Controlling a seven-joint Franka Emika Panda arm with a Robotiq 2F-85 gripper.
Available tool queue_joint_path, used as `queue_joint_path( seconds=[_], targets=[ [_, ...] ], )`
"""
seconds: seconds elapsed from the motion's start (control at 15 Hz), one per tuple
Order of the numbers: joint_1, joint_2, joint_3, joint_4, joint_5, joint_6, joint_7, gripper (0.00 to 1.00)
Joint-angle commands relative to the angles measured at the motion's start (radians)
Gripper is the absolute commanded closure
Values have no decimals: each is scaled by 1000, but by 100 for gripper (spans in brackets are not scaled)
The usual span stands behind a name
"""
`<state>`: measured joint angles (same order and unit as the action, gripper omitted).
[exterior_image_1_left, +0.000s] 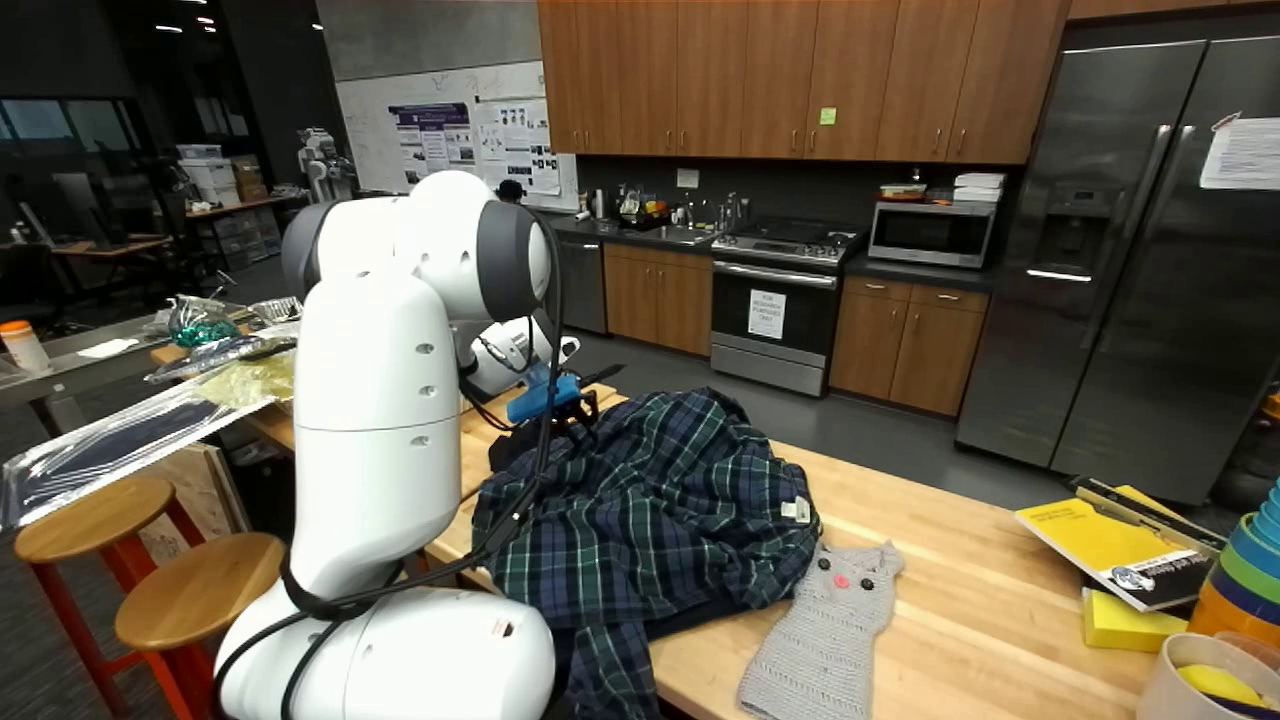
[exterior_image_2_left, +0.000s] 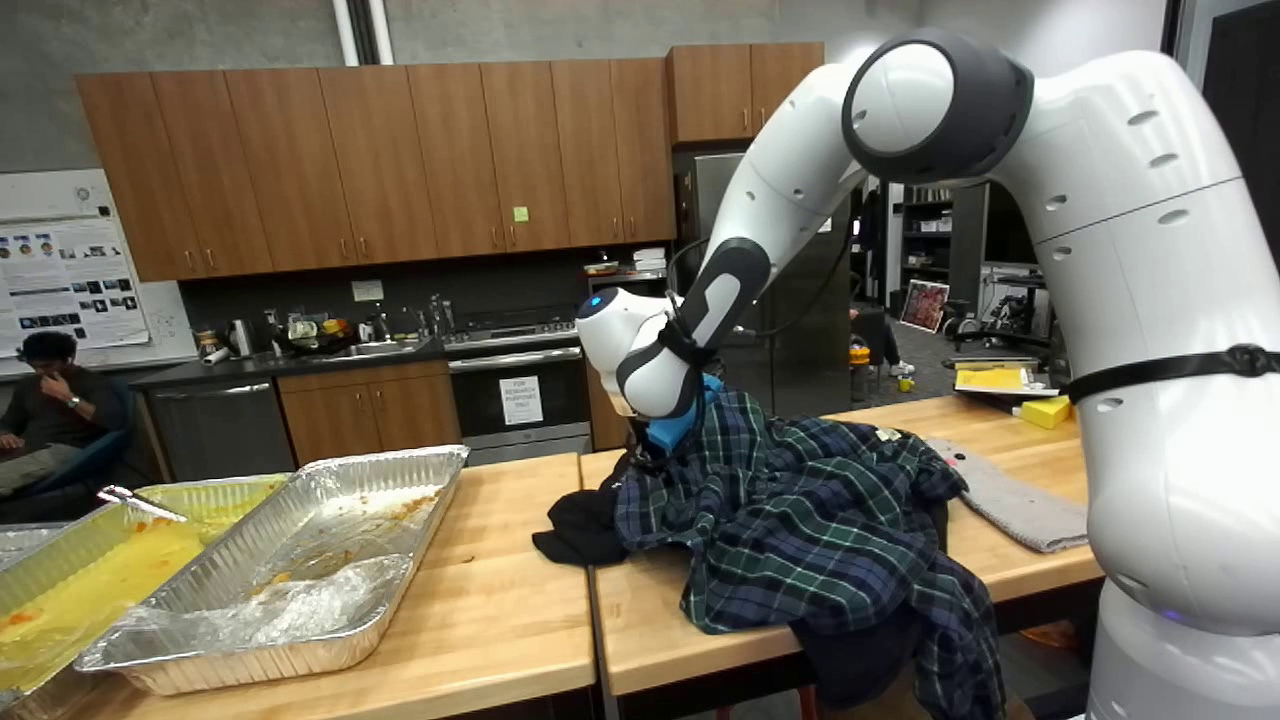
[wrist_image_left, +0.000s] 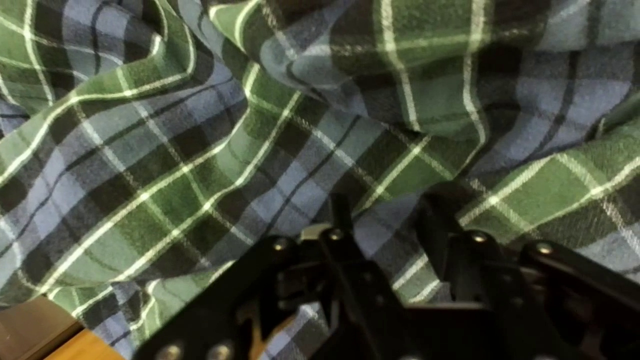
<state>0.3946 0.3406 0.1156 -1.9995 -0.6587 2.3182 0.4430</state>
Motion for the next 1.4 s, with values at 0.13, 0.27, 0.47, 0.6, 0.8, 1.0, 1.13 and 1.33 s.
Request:
queue_joint_path(
  seconds=[0.13,0.27,0.47,0.6,0.8,1.0,1.13,1.33],
  targets=[
    [-18,-2,9,6,30,13,-11,100],
    [-18,-2,7,7,36,14,-12,100],
    [-16,-7,7,8,36,12,-9,73],
    [-5,-17,7,11,25,2,11,63],
    [12,-22,5,30,5,-8,43,44],
    [24,-6,-4,58,-15,-28,100,21],
    [24,5,-6,66,-22,-46,125,7],
    [17,15,-13,60,-26,-77,161,0]
  ],
)
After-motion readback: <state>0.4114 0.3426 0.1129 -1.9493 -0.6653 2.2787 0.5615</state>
